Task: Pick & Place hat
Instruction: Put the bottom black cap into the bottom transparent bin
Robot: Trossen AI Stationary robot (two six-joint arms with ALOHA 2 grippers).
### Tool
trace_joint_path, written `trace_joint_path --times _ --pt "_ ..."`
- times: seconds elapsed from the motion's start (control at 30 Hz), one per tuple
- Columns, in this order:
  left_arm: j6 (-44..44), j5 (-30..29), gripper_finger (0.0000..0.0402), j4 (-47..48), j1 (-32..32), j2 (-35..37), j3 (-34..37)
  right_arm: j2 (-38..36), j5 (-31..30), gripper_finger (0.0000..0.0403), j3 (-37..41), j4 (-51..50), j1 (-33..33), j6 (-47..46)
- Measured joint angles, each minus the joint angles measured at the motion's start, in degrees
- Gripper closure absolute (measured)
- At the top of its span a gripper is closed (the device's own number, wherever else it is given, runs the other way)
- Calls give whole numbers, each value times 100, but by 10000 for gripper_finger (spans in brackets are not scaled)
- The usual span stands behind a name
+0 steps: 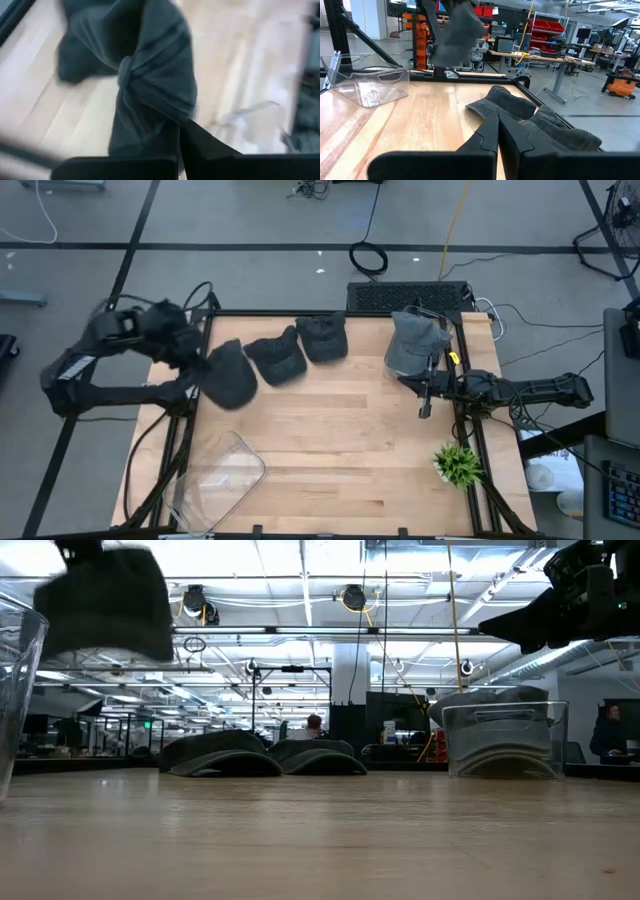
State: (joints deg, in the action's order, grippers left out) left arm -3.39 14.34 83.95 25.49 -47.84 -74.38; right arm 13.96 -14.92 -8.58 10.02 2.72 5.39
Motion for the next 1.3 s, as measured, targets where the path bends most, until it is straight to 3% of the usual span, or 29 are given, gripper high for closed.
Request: trace_joint_path --times 0.3,0.43,0.93,1.17,1.3 --pt "545 -79 401 -1327 -2399 -197 -502 -2 0 403 0 0 0 0" --pt "694 -91 400 -1305 -3371 -604 -500 0 0 403 0 -1 0 0" --pt "-3222 -636 401 -1217 -6058 -2175 -497 0 0 403 0 0 0 0" --pt "-4882 -427 399 -530 -6886 -2499 -497 -1 0 403 0 0 2 -1" --pt "-5712 -360 400 -606 -7209 -2497 -497 -2 0 403 0 0 2 -1"
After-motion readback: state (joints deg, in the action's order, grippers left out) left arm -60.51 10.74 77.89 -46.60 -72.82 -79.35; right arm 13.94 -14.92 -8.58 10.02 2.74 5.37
